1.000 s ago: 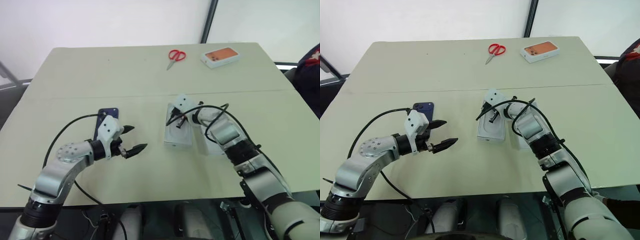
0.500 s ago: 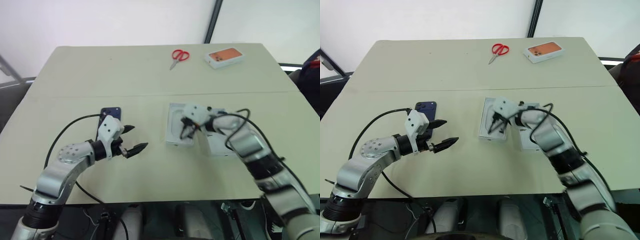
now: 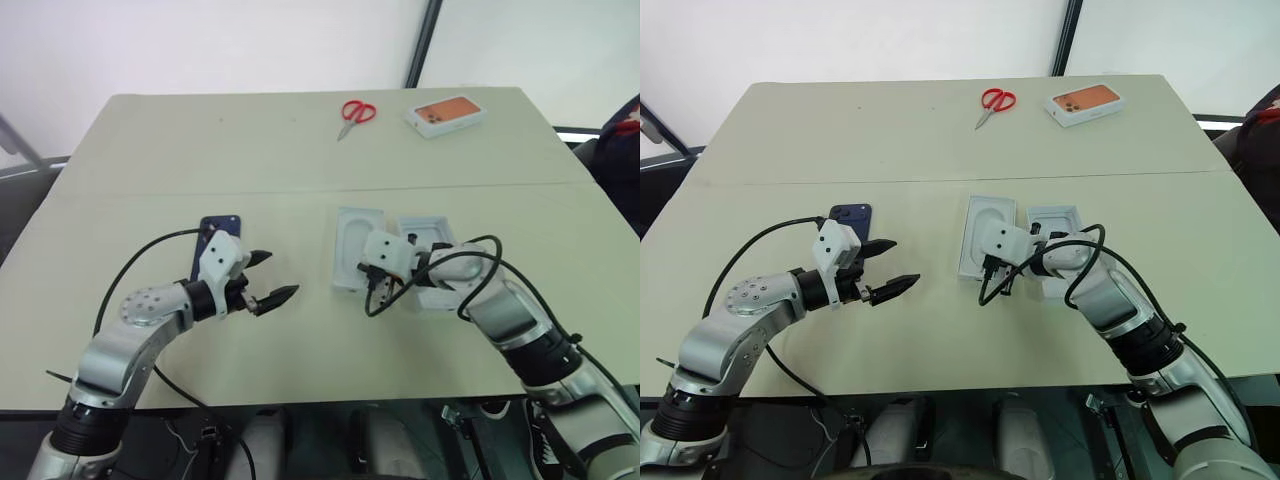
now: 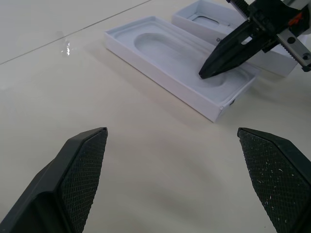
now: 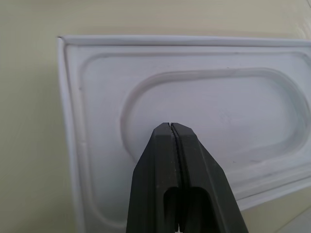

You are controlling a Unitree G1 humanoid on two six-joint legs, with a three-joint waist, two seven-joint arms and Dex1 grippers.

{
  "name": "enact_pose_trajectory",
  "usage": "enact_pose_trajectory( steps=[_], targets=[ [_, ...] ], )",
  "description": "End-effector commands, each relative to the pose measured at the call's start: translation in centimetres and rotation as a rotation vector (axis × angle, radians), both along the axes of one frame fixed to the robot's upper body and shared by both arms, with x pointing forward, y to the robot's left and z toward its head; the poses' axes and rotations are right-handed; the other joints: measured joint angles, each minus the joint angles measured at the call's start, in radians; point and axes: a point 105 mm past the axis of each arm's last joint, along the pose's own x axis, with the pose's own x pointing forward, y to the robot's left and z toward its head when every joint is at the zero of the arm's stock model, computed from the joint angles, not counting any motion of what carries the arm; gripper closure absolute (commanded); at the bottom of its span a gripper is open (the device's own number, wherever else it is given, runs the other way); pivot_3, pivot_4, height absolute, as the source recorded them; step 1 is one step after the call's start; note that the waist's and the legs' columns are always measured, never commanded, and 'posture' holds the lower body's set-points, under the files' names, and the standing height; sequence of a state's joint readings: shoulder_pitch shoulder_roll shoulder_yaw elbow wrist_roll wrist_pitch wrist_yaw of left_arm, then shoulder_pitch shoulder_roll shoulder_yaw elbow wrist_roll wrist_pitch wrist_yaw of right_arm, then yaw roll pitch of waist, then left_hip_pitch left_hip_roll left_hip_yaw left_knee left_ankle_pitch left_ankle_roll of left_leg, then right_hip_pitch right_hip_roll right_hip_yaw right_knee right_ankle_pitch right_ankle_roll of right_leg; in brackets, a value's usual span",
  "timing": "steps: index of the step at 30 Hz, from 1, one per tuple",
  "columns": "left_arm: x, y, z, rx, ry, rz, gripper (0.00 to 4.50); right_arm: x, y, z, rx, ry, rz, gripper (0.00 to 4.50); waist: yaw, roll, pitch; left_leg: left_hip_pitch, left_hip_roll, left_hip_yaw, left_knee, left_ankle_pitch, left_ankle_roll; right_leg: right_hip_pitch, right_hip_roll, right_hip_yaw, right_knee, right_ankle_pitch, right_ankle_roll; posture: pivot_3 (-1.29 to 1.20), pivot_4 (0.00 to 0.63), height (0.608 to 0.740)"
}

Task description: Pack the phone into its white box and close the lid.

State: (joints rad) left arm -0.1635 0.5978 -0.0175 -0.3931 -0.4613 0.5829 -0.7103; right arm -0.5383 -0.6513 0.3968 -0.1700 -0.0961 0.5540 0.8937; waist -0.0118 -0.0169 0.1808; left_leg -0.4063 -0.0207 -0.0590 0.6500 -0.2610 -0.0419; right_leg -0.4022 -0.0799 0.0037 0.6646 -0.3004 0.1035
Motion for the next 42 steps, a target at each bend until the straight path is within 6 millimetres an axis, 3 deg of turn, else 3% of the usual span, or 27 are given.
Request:
enact_pose_trajectory(
  steps=[1, 4, 7, 10, 14, 22, 25, 28, 29, 34, 42],
  targets=[
    [-0.1, 0.2, 0.6, 0.000, -0.030, 0.013, 0.00, 0.1, 0.4, 1.7, 0.028, -0.055, 0.021, 4.47, -0.001, 0.000, 0.000, 0.000, 0.000, 0.000, 0.000, 0.000, 0.000, 0.000, 0.000, 0.000, 0.000, 0.000, 0.000, 0.00, 0.150, 0.740],
    [0.0, 0.6, 0.7, 0.002, -0.032, 0.031, 0.00, 0.2, 0.9, 3.6, 0.095, -0.069, 0.030, 4.47, -0.002, 0.000, 0.000, 0.000, 0.000, 0.000, 0.000, 0.000, 0.000, 0.000, 0.000, 0.000, 0.000, 0.000, 0.000, 0.00, 0.150, 0.740],
    [0.0, 0.9, 0.7, 0.004, -0.033, 0.042, 0.00, -1.1, 1.3, 4.2, 0.158, 0.004, 0.085, 4.47, -0.001, 0.000, 0.000, 0.000, 0.000, 0.000, 0.000, 0.000, 0.000, 0.000, 0.000, 0.000, 0.000, 0.000, 0.000, 0.00, 0.150, 0.740],
    [0.1, 1.3, 0.7, 0.007, -0.034, 0.053, 0.00, -3.1, 1.2, 3.9, 0.175, 0.083, 0.155, 3.62, 0.000, 0.000, 0.000, 0.000, 0.000, 0.000, 0.000, 0.000, 0.000, 0.000, 0.000, 0.000, 0.000, 0.000, 0.000, 0.00, 0.150, 0.740],
    [0.1, 1.4, 0.7, 0.009, -0.035, 0.057, 0.00, -4.4, 1.0, 2.5, 0.134, 0.103, 0.189, 1.64, 0.001, 0.000, 0.000, 0.000, 0.000, -0.001, 0.000, 0.000, 0.000, 0.001, -0.001, -0.001, -0.001, 0.000, 0.000, 0.00, 0.150, 0.740],
    [-0.2, 1.3, 0.8, 0.008, -0.031, 0.043, 0.00, -4.0, 0.2, 0.3, 0.094, 0.125, 0.151, 1.64, -0.001, 0.000, 0.000, 0.000, 0.000, -0.001, 0.000, 0.000, 0.000, 0.000, 0.000, -0.001, 0.000, 0.000, 0.000, 0.00, 0.150, 0.740],
    [-0.1, 1.3, 0.8, 0.008, -0.031, 0.046, 0.00, -4.2, 0.2, -0.1, 0.074, 0.129, 0.170, 2.54, 0.000, 0.000, 0.000, 0.000, 0.000, 0.000, 0.000, 0.000, 0.000, 0.000, 0.000, -0.001, 0.000, 0.000, 0.000, 0.00, 0.150, 0.740],
    [-0.1, 1.4, 0.8, 0.008, -0.031, 0.046, 0.00, -4.1, 0.1, -0.5, 0.041, 0.109, 0.183, 4.12, 0.000, 0.000, 0.000, 0.000, 0.000, 0.000, 0.000, 0.000, 0.000, 0.000, 0.000, -0.001, 0.000, 0.000, 0.000, 0.00, 0.150, 0.740],
    [-0.1, 1.4, 0.8, 0.007, -0.031, 0.045, 0.00, -4.1, 0.1, -0.6, 0.034, 0.105, 0.190, 4.46, 0.000, 0.000, 0.000, 0.000, 0.000, 0.000, 0.000, 0.000, 0.000, 0.000, 0.000, -0.001, 0.000, 0.000, 0.000, 0.00, 0.150, 0.740],
    [-0.4, 1.4, 0.9, 0.005, -0.029, 0.037, 0.00, -4.3, 0.5, -0.2, 0.030, 0.071, 0.243, 4.46, -0.001, 0.000, 0.000, 0.000, 0.000, -0.001, 0.000, 0.000, 0.000, 0.000, 0.000, -0.001, 0.000, 0.000, 0.000, 0.00, 0.150, 0.740],
    [-3.1, 2.4, 1.2, 0.014, 0.023, -0.081, 0.00, -5.6, 1.4, 0.3, 0.035, 0.090, 0.373, 4.46, -0.001, 0.000, 0.000, 0.000, 0.001, -0.001, 0.000, 0.000, 0.000, 0.001, 0.000, -0.001, 0.000, 0.000, 0.000, 0.00, 0.150, 0.740]
  ],
)
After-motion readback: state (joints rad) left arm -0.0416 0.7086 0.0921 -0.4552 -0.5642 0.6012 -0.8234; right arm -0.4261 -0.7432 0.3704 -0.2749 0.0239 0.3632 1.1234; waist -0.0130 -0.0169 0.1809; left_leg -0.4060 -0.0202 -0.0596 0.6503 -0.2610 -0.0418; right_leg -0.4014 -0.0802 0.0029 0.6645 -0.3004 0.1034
